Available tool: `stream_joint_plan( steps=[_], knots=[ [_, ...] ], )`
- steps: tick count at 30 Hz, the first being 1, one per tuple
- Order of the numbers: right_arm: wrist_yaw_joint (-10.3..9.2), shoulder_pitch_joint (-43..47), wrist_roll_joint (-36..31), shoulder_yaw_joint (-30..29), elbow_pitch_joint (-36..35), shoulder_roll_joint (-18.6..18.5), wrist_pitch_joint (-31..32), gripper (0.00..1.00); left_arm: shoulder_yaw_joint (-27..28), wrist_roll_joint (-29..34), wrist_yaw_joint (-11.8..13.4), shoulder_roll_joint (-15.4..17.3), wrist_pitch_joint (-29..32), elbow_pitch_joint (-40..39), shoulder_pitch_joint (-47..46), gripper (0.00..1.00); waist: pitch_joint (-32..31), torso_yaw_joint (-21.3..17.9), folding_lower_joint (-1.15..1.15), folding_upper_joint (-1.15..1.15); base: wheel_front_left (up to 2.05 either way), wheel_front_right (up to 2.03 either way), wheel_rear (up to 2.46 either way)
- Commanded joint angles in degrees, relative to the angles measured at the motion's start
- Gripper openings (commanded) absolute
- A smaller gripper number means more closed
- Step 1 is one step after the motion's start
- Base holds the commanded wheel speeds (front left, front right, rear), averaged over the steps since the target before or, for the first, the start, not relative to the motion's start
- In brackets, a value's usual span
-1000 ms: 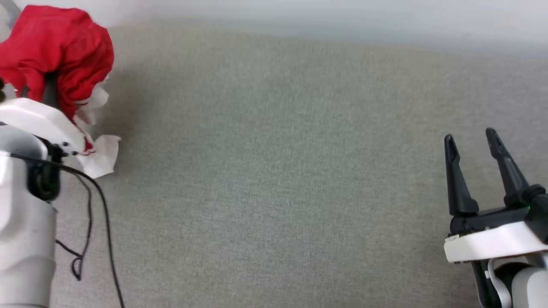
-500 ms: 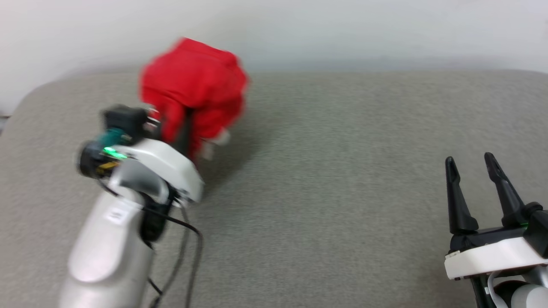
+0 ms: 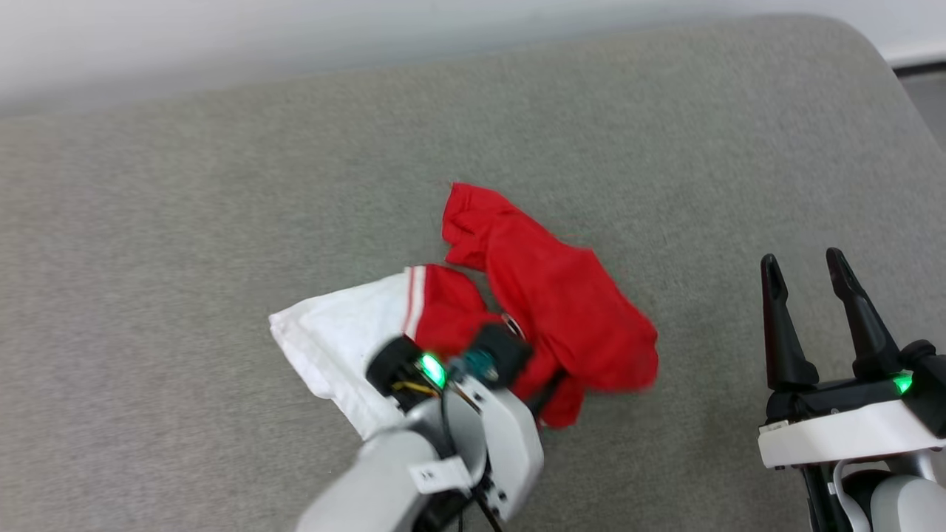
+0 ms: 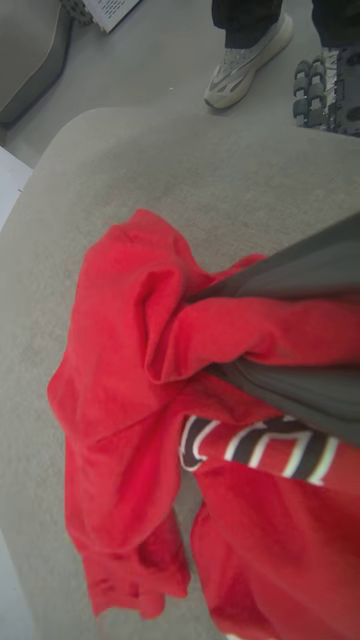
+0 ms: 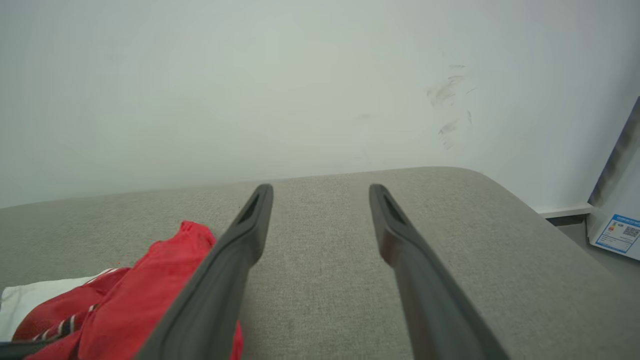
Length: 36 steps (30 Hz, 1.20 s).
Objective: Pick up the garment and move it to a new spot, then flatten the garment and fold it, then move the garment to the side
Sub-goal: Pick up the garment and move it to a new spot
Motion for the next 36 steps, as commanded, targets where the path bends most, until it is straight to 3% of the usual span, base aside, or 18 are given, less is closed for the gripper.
stream_joint_plan(
  steps=[1, 6, 7, 14, 18, 27, 36],
  knots=[
    [-0.04, -0.82, 0.34, 0.13, 0.42, 0.11, -0.58, 1.00, -1.80, -0.76, -0.10, 0.37, 0.17, 0.59, 0.24, 0.00, 1.75, -1.35, 0.00, 0.00, 0.00, 0.00, 0.00],
    [-0.04, -1.36, 0.42, 0.11, 1.37, 0.10, -1.33, 1.00, -5.89, -2.08, -0.11, 0.81, -0.85, 2.03, -0.05, 0.03, 1.98, -1.09, 0.00, 0.00, 0.00, 0.00, 0.00],
    [-0.04, -1.40, 0.20, -0.07, 1.74, 0.10, -1.50, 1.00, -6.94, -2.03, -0.12, 0.70, -2.36, 2.35, -0.24, 1.00, 1.40, -0.48, 0.00, 0.00, 0.00, 0.00, 0.00],
    [-0.04, -0.12, -0.90, -0.39, 2.36, 0.09, -0.65, 1.00, -6.93, -1.42, 0.30, -0.32, -10.25, 0.35, 0.68, 1.00, -2.77, 2.21, 0.00, 0.00, 0.00, 0.00, 0.00],
    [-0.04, 1.19, -1.57, -0.38, 2.17, 0.08, 0.71, 1.00, -5.47, -1.70, 1.80, -0.50, -15.66, -1.64, 2.49, 1.00, -6.00, 4.22, 0.00, 0.00, 0.00, 0.00, 0.00],
    [-0.04, 4.63, -2.00, -0.63, 0.86, 0.08, 3.73, 1.00, 3.62, -3.74, 10.14, 0.53, -24.70, -3.29, 7.41, 1.00, -10.51, 8.36, 0.00, 0.00, 0.00, 0.00, 0.00],
    [-0.04, 7.68, -2.16, -0.54, 0.11, 0.08, 5.90, 1.00, 17.01, -3.20, 16.03, 3.90, -26.34, -5.80, 14.29, 1.00, -13.66, 10.99, 0.00, 0.00, 0.00, 0.00, 0.00]
  ],
)
